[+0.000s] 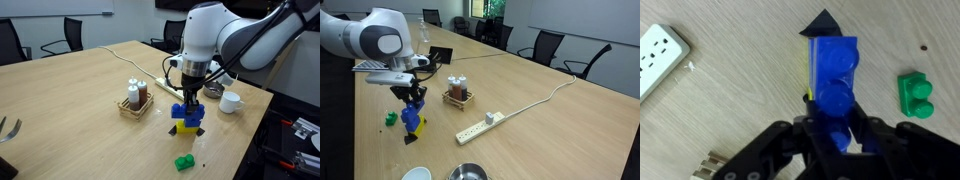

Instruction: Stack the blue block on top of the yellow and blue blocks

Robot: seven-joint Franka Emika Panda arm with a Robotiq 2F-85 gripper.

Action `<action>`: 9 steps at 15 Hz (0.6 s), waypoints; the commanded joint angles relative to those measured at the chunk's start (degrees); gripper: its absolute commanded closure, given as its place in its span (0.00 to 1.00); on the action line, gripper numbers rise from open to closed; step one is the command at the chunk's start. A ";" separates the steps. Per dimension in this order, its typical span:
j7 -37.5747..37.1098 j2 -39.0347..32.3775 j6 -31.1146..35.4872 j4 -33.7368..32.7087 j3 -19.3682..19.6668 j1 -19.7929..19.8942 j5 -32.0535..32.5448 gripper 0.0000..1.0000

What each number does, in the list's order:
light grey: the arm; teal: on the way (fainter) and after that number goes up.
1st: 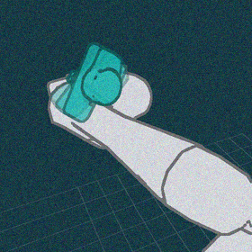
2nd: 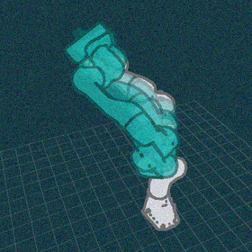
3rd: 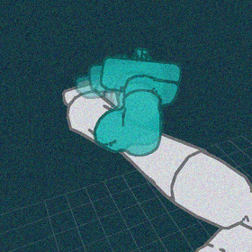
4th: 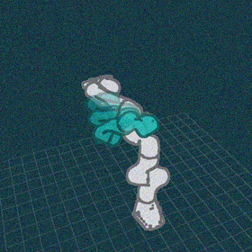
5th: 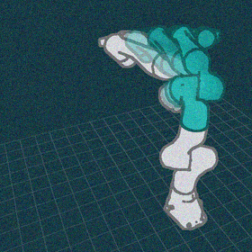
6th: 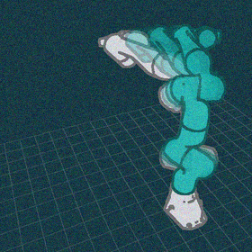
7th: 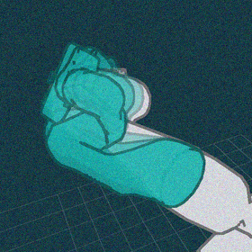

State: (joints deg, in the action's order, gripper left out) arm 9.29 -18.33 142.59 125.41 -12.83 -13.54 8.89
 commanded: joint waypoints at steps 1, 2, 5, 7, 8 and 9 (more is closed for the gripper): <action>3.68 0.21 1.86 1.05 -1.20 1.53 -3.02 0.90; 4.81 0.07 2.19 1.22 -1.41 1.86 -3.95 0.90; 8.04 -0.37 3.01 1.67 -1.68 2.89 -6.61 0.90; 9.62 -0.75 3.06 1.73 -1.54 3.50 -7.46 0.90; 10.11 -0.90 2.92 1.65 -1.42 3.75 -7.59 0.90; 10.44 -0.97 2.82 1.57 -1.27 3.96 -7.64 0.90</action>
State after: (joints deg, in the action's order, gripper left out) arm 17.35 -18.89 144.85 126.33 -13.05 -11.42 2.62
